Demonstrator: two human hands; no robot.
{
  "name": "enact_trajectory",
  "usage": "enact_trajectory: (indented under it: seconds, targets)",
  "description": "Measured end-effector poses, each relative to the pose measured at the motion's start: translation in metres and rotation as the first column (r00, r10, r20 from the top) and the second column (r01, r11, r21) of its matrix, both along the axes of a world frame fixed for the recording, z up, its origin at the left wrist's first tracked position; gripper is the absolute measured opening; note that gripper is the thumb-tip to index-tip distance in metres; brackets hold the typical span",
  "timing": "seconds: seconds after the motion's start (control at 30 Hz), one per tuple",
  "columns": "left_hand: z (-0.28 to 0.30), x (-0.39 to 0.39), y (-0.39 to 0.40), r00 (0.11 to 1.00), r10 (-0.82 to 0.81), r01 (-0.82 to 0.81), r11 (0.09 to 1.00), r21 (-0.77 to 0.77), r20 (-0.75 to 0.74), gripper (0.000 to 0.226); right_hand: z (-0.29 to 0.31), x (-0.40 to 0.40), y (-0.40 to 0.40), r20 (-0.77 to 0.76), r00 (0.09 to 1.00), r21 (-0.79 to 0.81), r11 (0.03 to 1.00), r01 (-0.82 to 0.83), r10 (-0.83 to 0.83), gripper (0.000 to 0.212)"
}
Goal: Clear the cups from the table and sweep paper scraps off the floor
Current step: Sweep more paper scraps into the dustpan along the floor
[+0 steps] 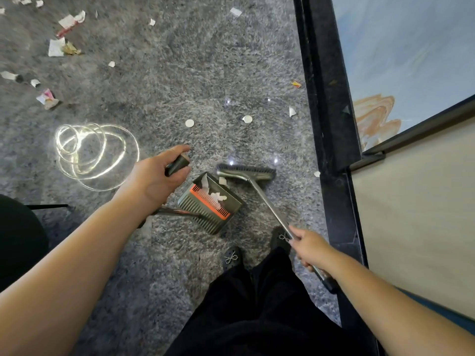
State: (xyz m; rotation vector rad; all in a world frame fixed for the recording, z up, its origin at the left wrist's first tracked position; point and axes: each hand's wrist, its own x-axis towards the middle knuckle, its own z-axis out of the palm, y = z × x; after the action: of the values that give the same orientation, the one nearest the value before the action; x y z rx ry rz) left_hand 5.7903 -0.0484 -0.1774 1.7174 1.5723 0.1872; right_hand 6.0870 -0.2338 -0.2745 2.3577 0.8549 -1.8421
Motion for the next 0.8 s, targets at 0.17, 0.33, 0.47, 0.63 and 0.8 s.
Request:
enact_trajectory:
  seconds: [0.17, 0.33, 0.47, 0.63, 0.8]
  targets:
    - [0.001, 0.007, 0.006, 0.999, -0.033, 0.033, 0.999, 0.018, -0.010, 0.043, 0.000, 0.003, 0.006, -0.019, 0.996, -0.060, 0.994, -0.087, 0.086, 0.055]
    - [0.004, 0.006, 0.004, 0.999, -0.051, 0.051, 0.998, 0.020, -0.005, 0.044, 0.005, 0.003, -0.037, -0.078, 0.993, -0.090, 0.992, 0.085, -0.092, 0.056]
    - [0.008, -0.002, 0.005, 0.999, -0.033, 0.033, 0.999, -0.016, 0.006, 0.042, 0.011, -0.003, -0.047, -0.069, 0.987, -0.048, 0.989, 0.142, -0.145, 0.056]
    - [0.007, 0.001, 0.003, 0.999, -0.047, 0.047, 0.999, 0.001, -0.018, 0.044, 0.005, 0.004, -0.023, -0.004, 0.995, -0.005, 0.995, 0.100, -0.100, 0.056]
    - [0.006, 0.010, 0.003, 0.997, -0.074, 0.073, 0.997, -0.016, -0.013, 0.042, -0.002, 0.004, -0.023, -0.019, 0.998, -0.053, 0.997, 0.051, -0.052, 0.056]
